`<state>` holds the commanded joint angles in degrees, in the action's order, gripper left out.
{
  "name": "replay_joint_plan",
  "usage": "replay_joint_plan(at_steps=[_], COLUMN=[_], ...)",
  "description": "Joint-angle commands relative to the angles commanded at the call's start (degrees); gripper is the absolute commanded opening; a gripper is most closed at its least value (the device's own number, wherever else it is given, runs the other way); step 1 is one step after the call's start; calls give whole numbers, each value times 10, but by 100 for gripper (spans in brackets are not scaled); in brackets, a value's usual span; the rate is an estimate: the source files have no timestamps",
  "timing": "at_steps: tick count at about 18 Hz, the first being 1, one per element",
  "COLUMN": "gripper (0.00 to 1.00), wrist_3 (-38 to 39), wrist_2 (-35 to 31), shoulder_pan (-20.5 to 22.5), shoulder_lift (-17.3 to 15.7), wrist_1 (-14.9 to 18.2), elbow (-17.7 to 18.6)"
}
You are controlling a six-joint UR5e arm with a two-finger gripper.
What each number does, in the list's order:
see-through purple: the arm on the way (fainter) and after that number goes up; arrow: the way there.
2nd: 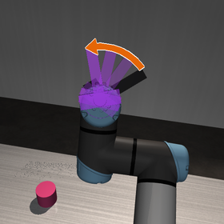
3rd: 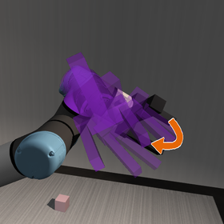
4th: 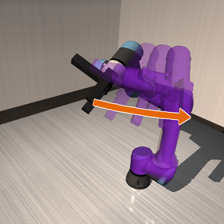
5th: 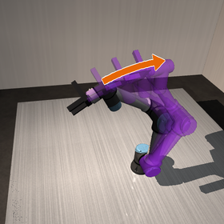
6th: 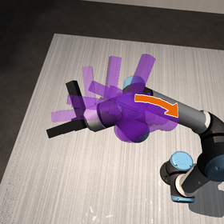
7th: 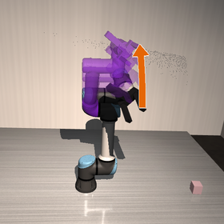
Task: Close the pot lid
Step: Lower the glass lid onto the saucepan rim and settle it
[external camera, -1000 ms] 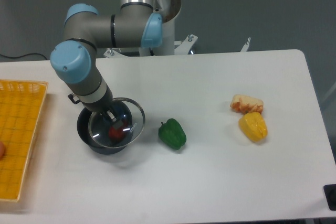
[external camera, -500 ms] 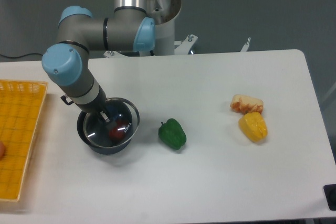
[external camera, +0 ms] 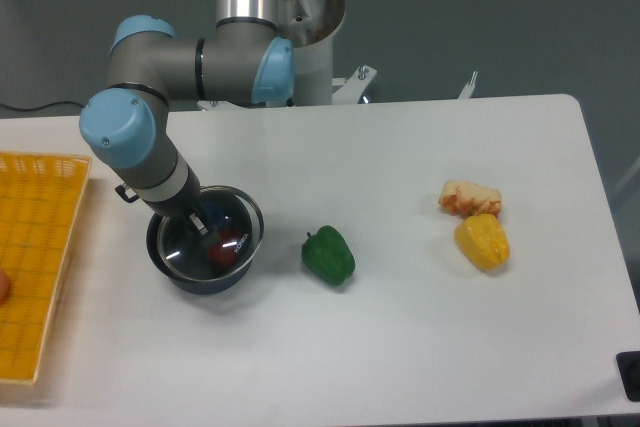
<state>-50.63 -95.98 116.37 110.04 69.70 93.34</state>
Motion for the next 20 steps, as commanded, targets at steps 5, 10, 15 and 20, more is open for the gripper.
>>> replay_joint_plan(at_steps=[5, 10, 15, 20], gripper=[49, 49, 50, 50], wrist_3=[2, 5, 5, 6], wrist_2=[2, 3, 4, 6], shoulder_pan=[-4, -5, -6, -11], shoulder_lift=[6, 9, 10, 11], wrist_1=[-1, -2, -2, -2], elbow=[0, 0, -1, -1])
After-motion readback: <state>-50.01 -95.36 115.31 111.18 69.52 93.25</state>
